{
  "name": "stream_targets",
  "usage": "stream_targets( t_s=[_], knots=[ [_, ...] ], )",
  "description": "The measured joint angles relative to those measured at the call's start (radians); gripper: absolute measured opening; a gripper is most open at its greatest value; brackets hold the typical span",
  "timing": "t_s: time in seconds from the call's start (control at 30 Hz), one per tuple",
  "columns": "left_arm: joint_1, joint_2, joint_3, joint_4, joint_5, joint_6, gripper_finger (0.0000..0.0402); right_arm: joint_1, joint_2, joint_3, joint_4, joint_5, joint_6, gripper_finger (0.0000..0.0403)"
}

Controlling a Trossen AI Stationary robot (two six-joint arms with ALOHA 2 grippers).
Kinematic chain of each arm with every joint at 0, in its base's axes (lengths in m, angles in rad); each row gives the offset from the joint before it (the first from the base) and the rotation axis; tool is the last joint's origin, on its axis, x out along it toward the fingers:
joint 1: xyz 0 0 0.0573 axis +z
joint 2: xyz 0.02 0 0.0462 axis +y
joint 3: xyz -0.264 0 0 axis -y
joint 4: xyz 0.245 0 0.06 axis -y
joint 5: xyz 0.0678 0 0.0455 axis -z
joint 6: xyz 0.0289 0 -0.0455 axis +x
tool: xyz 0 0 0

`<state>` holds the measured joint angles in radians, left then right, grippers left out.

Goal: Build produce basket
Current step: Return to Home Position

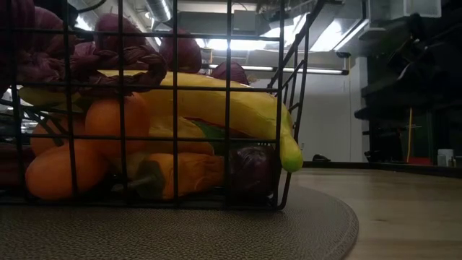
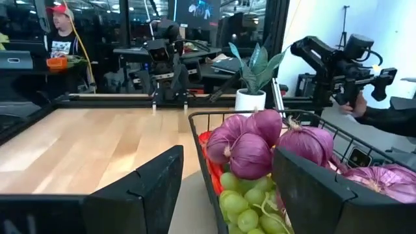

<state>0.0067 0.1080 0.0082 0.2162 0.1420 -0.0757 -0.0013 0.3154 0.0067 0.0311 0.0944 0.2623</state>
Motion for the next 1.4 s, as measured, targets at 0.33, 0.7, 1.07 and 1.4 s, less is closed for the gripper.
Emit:
stream_targets(
  t_s=[0.33, 0.7, 1.07, 1.4],
  knots=[
    [0.000, -0.040, 0.000, -0.146, -0.049, -0.085, 0.0231, 0.000, 0.025, 0.000, 0.001, 0.009, 0.024, 0.0268],
    [0.000, -0.038, 0.001, -0.188, -0.071, -0.079, 0.0231, 0.000, 0.025, 0.000, 0.001, 0.010, -0.002, 0.0268],
    [0.000, -0.038, 0.001, -0.188, -0.075, -0.079, 0.0231, 0.000, 0.025, 0.000, 0.001, 0.002, -0.029, 0.0268],
    [0.000, -0.038, 0.001, -0.188, -0.075, -0.079, 0.0231, 0.000, 0.025, 0.000, 0.001, 0.001, -0.032, 0.0268]
  ],
)
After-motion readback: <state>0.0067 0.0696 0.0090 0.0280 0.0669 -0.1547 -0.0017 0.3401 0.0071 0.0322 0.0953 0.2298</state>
